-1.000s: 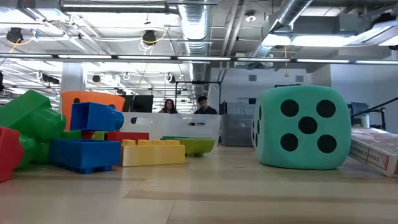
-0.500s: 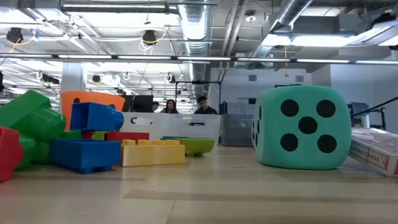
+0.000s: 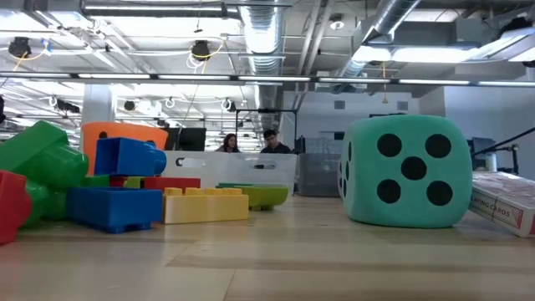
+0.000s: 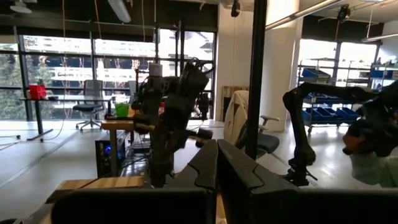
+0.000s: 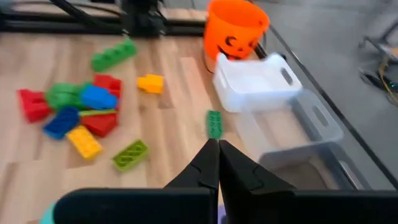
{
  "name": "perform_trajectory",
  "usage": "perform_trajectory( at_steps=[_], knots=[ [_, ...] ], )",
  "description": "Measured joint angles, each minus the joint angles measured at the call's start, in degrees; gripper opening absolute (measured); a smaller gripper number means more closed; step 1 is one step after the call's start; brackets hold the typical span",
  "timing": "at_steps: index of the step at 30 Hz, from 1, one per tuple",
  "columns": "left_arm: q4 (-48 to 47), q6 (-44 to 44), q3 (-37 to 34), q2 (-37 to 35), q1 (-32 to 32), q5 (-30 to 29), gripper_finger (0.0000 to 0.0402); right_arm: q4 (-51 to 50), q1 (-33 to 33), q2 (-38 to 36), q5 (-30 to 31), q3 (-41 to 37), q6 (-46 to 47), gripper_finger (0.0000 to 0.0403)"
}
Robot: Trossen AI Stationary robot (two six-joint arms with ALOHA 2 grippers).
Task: Pick & Place Toys
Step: Put the purple dice into the left transparent bin
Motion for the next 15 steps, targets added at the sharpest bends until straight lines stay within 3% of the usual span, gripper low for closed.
perform_trajectory(
  at_steps=[2,10,15],
  knots=[
    [0.5,0.0,0.0,0.0,0.1,0.0,0.0,-2.3,-2.3,1.7,1.8,0.0,0.6,0.0001],
    [1.4,2.2,0.0,0.0,0.2,-1.7,0.0,-12.4,-4.1,6.2,23.5,2.3,3.5,0.0001],
    [1.3,4.4,0.0,0.0,0.2,-2.5,0.0,-29.1,0.4,5.4,28.7,11.8,16.9,0.0]
  ],
)
